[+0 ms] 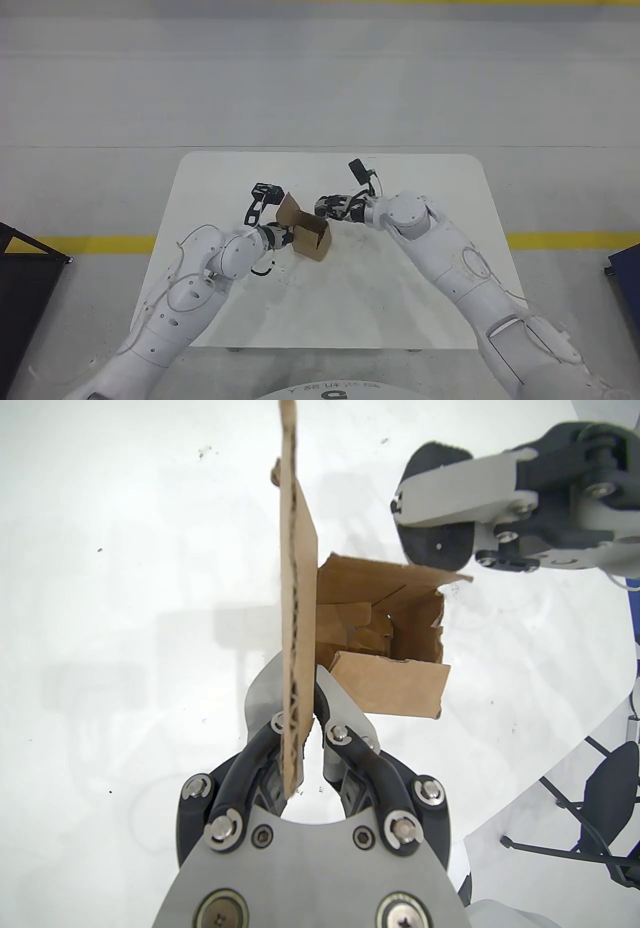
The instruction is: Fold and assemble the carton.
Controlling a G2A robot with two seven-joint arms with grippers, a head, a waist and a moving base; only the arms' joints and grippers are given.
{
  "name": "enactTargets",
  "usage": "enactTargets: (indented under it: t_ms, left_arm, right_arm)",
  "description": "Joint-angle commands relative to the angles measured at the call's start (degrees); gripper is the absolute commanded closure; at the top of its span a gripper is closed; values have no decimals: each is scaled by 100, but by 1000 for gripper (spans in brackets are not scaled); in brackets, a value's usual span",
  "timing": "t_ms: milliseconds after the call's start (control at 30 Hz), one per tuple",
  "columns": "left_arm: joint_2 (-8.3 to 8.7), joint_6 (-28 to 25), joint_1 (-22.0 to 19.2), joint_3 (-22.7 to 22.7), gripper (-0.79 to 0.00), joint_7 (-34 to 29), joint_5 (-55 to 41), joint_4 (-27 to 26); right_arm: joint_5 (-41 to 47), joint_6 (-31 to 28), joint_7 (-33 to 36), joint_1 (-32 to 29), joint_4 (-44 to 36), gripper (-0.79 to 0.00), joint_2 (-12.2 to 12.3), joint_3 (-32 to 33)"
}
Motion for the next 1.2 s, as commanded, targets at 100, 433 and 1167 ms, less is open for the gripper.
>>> enactTargets:
  t_ms: [100, 433, 1167]
  left_arm:
    - [-10, 40, -12, -2, 0, -13, 19, 10]
    - [-24, 83, -11, 1, 0, -20, 90, -3]
    - [-84, 303, -56, 68, 0, -89, 206, -16]
  right_arm:
    - [3, -33, 254, 11, -4, 0, -7, -32]
    - [298, -75, 887, -16, -29, 0, 27, 97]
    - [771, 509, 1232, 181, 261, 0, -52, 79]
